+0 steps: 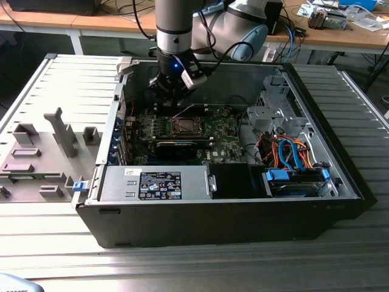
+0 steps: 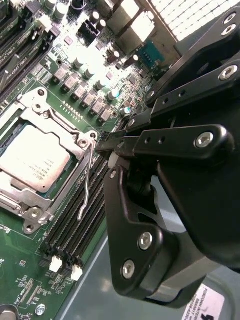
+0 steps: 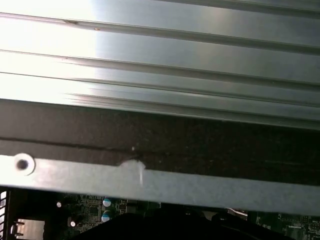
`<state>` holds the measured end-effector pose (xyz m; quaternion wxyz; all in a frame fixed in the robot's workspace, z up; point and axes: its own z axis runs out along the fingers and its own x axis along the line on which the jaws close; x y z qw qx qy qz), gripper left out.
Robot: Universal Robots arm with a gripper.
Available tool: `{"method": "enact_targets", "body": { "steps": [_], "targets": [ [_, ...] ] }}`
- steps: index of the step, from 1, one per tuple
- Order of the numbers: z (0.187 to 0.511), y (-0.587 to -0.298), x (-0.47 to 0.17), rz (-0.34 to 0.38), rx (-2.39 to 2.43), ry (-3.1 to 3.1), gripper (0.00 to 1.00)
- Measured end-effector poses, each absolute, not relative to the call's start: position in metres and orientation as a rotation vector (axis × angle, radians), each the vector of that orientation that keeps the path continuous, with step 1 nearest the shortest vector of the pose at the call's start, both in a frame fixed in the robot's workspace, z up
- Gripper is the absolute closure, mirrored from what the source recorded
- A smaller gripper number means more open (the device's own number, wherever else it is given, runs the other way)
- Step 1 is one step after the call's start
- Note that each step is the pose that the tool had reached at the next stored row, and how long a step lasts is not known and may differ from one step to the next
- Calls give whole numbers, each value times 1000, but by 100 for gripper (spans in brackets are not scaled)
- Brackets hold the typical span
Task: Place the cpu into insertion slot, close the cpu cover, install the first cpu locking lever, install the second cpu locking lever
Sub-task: 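Install the first cpu locking lever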
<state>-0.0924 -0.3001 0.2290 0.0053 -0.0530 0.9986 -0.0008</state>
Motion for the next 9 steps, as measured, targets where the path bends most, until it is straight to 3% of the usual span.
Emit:
{"method": "enact_targets", "body": {
  "steps": [9],
  "targets": [
    [221,-299,-85,-2,-166,3127,89]
  ]
}}
